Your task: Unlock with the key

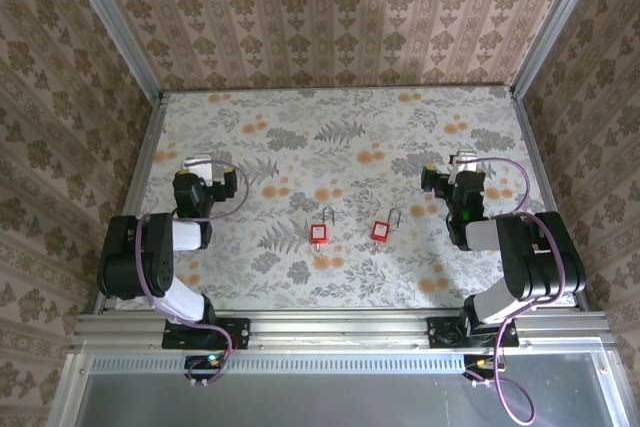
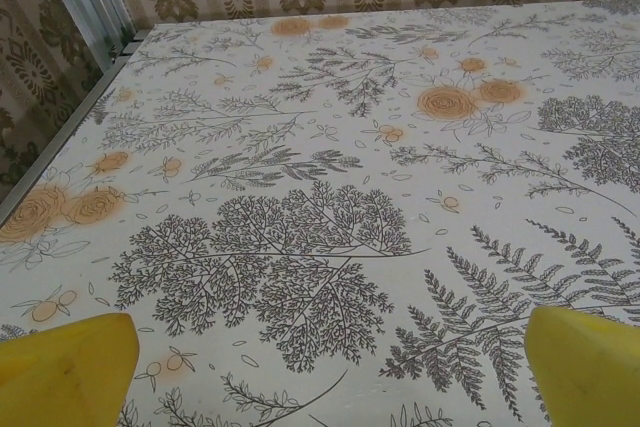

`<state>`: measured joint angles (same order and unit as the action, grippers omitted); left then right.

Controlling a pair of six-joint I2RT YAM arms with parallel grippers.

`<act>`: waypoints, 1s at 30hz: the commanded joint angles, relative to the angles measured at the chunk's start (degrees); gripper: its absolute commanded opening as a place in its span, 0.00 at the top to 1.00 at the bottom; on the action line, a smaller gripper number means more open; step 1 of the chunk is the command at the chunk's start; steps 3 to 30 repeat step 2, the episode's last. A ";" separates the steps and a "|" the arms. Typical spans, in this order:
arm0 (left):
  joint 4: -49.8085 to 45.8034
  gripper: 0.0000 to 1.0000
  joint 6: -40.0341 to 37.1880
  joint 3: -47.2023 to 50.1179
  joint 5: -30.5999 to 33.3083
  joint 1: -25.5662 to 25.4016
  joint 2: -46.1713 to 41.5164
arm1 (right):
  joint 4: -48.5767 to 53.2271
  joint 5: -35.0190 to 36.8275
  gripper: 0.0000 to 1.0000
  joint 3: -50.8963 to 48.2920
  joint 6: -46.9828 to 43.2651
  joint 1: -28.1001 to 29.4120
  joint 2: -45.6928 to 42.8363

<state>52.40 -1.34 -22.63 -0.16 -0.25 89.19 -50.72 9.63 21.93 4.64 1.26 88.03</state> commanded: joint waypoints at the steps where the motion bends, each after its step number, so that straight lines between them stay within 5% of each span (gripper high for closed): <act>1: -0.13 0.00 -1.20 0.30 0.52 0.25 -0.28 | -0.39 0.74 0.00 0.07 -0.34 -0.11 -0.57; 30: 0.27 0.00 -1.16 0.51 0.36 0.25 -0.33 | -0.67 0.82 0.00 -0.09 -0.40 -0.10 -0.58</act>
